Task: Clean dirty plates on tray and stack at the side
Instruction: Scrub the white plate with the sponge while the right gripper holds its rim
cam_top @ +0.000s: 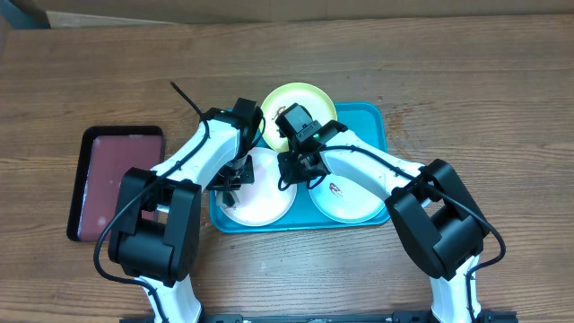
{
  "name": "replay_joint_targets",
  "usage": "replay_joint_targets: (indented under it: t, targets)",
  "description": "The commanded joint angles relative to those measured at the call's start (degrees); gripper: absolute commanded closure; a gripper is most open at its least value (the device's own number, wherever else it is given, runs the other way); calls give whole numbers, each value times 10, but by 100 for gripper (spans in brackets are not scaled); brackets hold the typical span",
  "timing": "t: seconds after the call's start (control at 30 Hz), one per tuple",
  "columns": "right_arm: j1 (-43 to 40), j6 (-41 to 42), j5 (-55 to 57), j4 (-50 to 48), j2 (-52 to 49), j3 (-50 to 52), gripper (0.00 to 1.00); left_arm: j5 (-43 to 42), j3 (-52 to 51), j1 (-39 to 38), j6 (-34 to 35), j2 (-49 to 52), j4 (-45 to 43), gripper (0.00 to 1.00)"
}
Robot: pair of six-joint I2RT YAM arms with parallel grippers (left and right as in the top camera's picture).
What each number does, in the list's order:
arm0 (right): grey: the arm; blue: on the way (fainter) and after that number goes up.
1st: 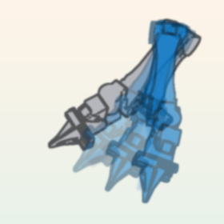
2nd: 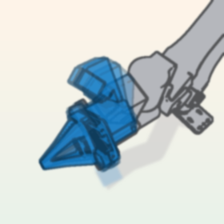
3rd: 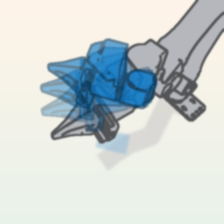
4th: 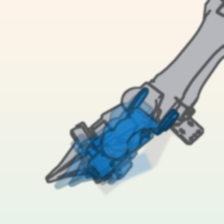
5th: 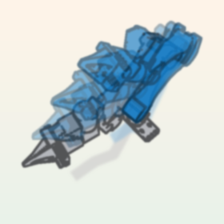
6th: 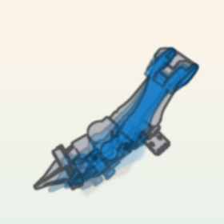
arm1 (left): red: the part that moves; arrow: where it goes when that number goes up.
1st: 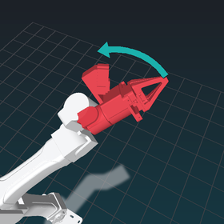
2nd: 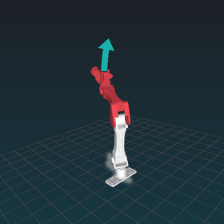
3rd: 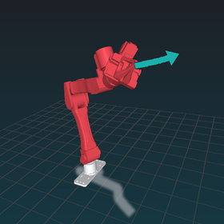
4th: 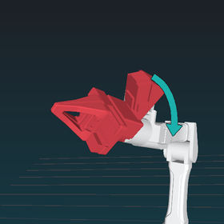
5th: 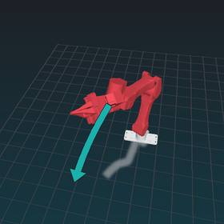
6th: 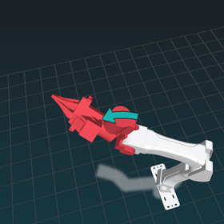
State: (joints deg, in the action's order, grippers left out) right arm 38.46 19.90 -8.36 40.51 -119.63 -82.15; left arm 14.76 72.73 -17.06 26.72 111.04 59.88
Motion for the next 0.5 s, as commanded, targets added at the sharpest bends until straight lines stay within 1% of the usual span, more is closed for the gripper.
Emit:
replay_joint_targets:
  t: [0.0, 0.1, 0.17, 0.23, 0.27, 0.37, 0.4, 0.47]
  targets:
    - [3, 2, 13, 5, -1, 11, 91, 84, 16, 3, 19, 10, 19, 96]
    - [3, 2, 13, 4, -1, 11, 91, 76, 64, 3, 53, 9, 56, 96]
    - [3, 3, 13, 4, -1, 11, 91, 49, 102, 3, 54, 9, 75, 96]
    - [3, 3, 13, 4, -1, 11, 91, -5, 139, 3, 40, 8, 83, 96]
    - [3, 3, 13, 4, -1, 11, 91, -47, 156, 3, 22, 8, 82, 96]
    - [3, 3, 12, 3, -1, 11, 91, -148, 167, 3, -10, 8, 57, 96]
    - [3, 3, 12, 2, -1, 11, 91, -169, 164, 3, -14, 9, 50, 96]
    - [3, 3, 12, 3, -1, 11, 91, -182, 152, 2, -11, 12, 41, 96]
